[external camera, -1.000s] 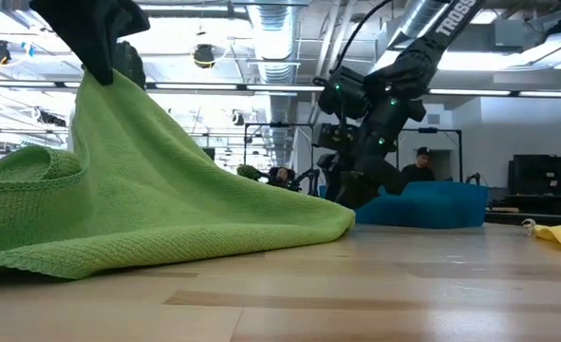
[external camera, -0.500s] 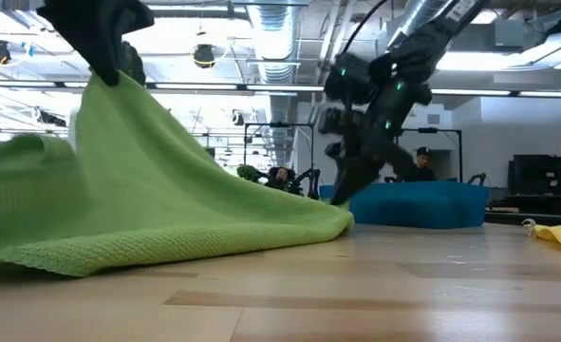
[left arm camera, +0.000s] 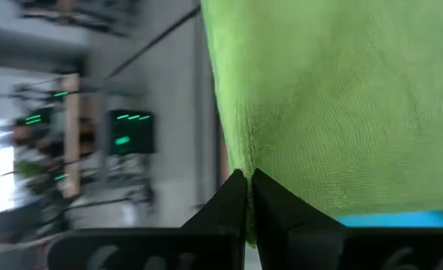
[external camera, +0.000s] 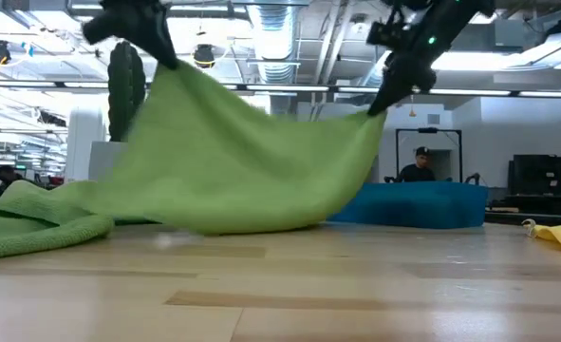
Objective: Fold microfiber towels
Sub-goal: Fold the right green microfiber towel
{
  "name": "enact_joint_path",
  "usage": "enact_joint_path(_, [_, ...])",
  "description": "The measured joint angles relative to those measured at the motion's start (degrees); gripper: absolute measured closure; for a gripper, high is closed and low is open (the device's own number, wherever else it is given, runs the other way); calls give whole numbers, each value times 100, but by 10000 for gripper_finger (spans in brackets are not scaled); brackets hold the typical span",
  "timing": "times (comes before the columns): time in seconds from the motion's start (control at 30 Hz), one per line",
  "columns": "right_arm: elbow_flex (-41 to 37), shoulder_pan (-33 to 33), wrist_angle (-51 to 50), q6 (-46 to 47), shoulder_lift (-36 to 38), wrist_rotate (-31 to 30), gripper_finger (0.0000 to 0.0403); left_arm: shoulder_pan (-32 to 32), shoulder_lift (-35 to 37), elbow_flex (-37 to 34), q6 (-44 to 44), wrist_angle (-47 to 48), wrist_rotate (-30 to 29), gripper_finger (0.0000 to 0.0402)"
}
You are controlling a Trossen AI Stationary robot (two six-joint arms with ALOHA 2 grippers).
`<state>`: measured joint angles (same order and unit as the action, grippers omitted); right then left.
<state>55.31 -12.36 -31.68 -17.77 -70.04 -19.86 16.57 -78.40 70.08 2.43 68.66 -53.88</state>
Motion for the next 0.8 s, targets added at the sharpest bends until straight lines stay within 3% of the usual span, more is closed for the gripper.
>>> enact_joint_path(0.13, [0,43,-19,290,439,-459,392,-366,332,0,-476,-36,-618,398])
enact_joint_path(0.23, [0,176,-173,485,697,-463,390,-490,589,0,-232,-61,-480,398])
enact_joint_path(0.37, [0,548,-615,915,904,-421,394,-413,834,2,639,-56,592,398])
enact_joint_path(0.53, [-55,1357,-1275,1966,935,-227,390,145,855,2,1506,-66,1951,400])
enact_joint_path(0.8, [-661,3197,-1268,3796,700,-209,391,1245,476,2,2569,-616,3339,399])
